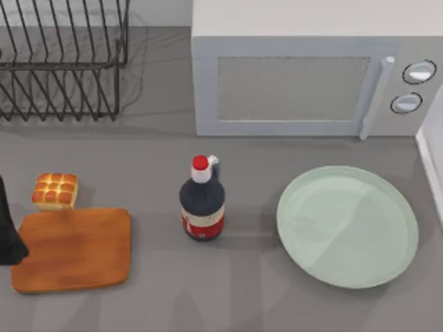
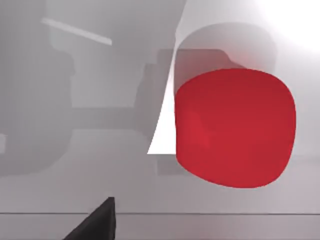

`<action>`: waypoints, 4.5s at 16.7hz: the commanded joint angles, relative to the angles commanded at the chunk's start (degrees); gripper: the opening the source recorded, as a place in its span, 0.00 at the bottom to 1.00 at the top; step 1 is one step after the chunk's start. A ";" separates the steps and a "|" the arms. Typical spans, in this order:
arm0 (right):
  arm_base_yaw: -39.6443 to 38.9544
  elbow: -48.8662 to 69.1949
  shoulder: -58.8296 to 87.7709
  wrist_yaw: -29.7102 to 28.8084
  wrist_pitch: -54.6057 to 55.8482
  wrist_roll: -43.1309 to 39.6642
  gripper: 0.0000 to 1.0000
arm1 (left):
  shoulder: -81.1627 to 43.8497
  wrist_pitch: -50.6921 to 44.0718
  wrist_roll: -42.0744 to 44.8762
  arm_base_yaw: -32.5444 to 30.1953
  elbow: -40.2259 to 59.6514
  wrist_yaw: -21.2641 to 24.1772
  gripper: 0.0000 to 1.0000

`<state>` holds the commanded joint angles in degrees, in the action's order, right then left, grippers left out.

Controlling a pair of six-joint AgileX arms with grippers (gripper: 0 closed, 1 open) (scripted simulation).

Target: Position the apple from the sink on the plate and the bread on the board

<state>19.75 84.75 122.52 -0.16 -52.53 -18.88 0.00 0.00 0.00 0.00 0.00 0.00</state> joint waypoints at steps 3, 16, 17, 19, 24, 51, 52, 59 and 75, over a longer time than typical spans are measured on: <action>0.08 -3.13 5.39 -0.05 9.29 0.07 1.00 | 0.00 0.00 0.00 0.00 0.00 0.00 1.00; 0.18 -7.96 13.45 -0.12 21.71 0.19 0.77 | 0.00 0.00 0.00 0.00 0.00 0.00 1.00; 0.18 -7.96 13.45 -0.12 21.71 0.19 0.70 | 0.00 0.00 0.00 0.00 0.00 0.00 1.00; 0.18 -7.96 13.45 -0.12 21.71 0.19 0.55 | 0.00 0.00 0.00 0.00 0.00 0.00 1.00; 0.18 -7.96 13.45 -0.12 21.71 0.19 0.17 | 0.00 0.00 0.00 0.00 0.00 0.00 1.00; 0.07 0.09 -1.84 1.01 1.10 0.71 0.00 | 0.00 0.00 0.00 0.00 0.00 0.00 1.00; -0.26 0.48 -2.39 0.97 0.82 1.04 0.00 | 0.00 0.00 0.00 0.00 0.00 0.00 1.00; -10.61 -1.95 -8.76 0.55 -7.71 11.23 0.00 | 0.00 0.00 0.00 0.00 0.00 0.00 1.00; -46.14 2.79 -15.38 0.12 -18.67 46.13 0.00 | 0.00 0.00 0.00 0.00 0.00 0.00 1.00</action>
<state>-26.39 87.54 107.14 -0.03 -71.19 27.24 0.00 0.00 0.00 0.00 0.00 0.00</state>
